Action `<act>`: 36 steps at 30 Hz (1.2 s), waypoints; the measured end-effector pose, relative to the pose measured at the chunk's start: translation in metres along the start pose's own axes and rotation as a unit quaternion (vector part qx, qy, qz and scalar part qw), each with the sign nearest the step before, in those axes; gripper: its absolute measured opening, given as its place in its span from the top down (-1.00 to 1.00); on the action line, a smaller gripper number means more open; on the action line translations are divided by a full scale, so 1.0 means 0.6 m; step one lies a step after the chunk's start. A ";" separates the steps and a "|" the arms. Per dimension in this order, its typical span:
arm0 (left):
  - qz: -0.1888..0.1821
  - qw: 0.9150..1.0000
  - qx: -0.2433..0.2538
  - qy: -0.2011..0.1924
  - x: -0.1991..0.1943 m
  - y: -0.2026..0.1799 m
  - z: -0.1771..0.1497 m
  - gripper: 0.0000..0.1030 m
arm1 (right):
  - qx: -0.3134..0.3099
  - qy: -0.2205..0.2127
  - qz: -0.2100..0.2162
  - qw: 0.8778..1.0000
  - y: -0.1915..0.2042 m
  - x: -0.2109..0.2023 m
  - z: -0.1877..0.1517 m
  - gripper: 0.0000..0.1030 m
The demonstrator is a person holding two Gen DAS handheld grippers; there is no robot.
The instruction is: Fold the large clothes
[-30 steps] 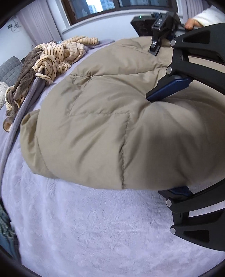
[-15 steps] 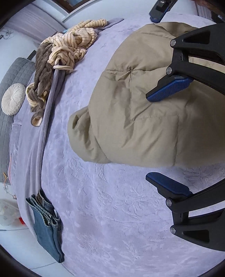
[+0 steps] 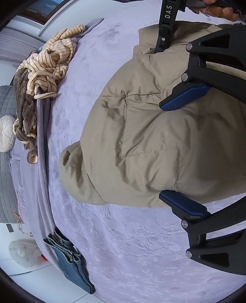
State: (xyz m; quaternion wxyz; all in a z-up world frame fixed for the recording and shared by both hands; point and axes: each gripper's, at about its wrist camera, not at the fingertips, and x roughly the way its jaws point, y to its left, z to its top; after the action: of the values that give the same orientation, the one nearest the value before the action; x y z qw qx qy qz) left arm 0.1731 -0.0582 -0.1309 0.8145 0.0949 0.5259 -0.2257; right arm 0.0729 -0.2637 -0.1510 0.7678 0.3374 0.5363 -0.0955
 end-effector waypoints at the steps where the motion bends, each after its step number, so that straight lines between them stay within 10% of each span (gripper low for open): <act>1: 0.000 1.000 -0.004 0.005 -0.007 0.005 -0.002 -0.67 | -0.005 0.001 0.008 1.000 -0.002 -0.008 -0.002 1.00; 10: 0.018 0.999 -0.015 0.024 -0.079 0.043 -0.072 -0.99 | -0.062 0.006 0.028 0.998 0.038 -0.080 -0.074 0.93; 36: 0.037 0.996 -0.025 0.078 -0.173 0.092 -0.207 -0.99 | -0.022 0.050 -0.039 0.998 0.019 -0.108 -0.242 0.93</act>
State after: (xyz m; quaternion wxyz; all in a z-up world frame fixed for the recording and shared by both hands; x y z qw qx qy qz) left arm 0.0619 0.0666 -0.0956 0.7811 0.1115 0.5892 -0.1740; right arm -0.0579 -0.1793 -0.1171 0.7430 0.3037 0.5887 -0.0960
